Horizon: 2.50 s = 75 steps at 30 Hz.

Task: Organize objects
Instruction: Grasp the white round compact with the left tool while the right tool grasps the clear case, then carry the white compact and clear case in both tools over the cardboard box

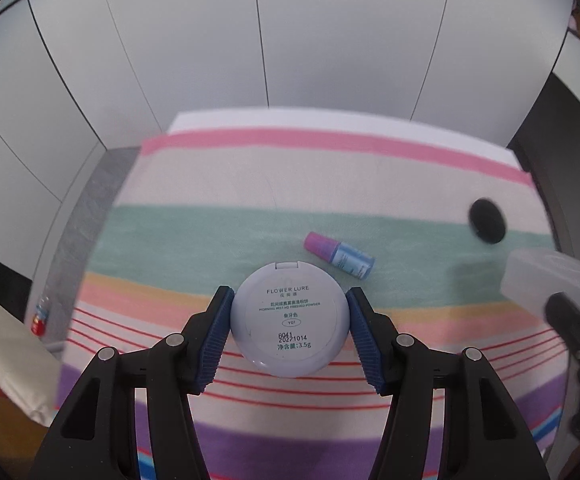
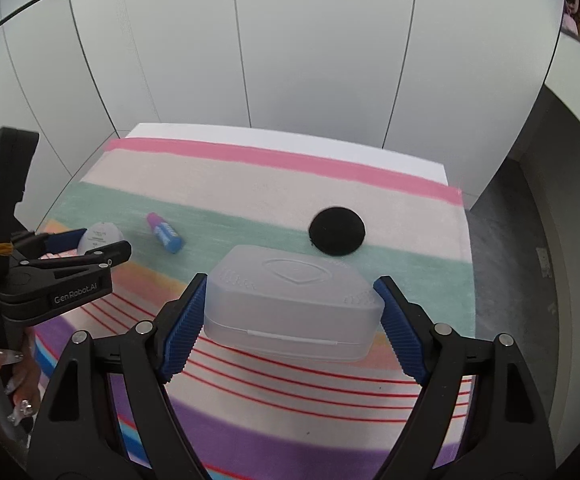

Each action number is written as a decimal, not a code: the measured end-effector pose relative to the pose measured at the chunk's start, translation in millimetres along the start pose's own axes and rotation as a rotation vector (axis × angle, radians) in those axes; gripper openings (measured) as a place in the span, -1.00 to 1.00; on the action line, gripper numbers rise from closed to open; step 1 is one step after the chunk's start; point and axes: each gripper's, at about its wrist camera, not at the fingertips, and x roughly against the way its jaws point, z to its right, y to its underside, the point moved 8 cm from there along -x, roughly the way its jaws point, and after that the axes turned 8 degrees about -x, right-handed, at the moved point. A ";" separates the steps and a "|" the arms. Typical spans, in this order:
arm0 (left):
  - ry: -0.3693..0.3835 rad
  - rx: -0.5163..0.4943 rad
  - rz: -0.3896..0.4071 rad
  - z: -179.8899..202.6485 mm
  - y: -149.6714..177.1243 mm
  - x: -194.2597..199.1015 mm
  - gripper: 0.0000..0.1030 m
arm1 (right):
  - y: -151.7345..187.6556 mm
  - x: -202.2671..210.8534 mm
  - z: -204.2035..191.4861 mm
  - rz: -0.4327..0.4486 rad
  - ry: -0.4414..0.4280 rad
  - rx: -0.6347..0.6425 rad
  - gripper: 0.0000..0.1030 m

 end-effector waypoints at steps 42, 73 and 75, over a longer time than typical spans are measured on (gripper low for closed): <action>-0.065 0.026 0.290 -70.8 -20.3 332.1 0.14 | -78.3 298.1 -88.6 0.233 0.105 -0.032 0.63; -0.108 0.022 0.210 -102.9 182.0 382.2 0.14 | 137.7 373.5 -107.0 0.039 -0.116 -0.140 0.63; -0.113 0.024 0.195 -107.2 187.4 375.0 0.14 | 144.4 377.8 -109.6 0.033 -0.135 -0.141 0.63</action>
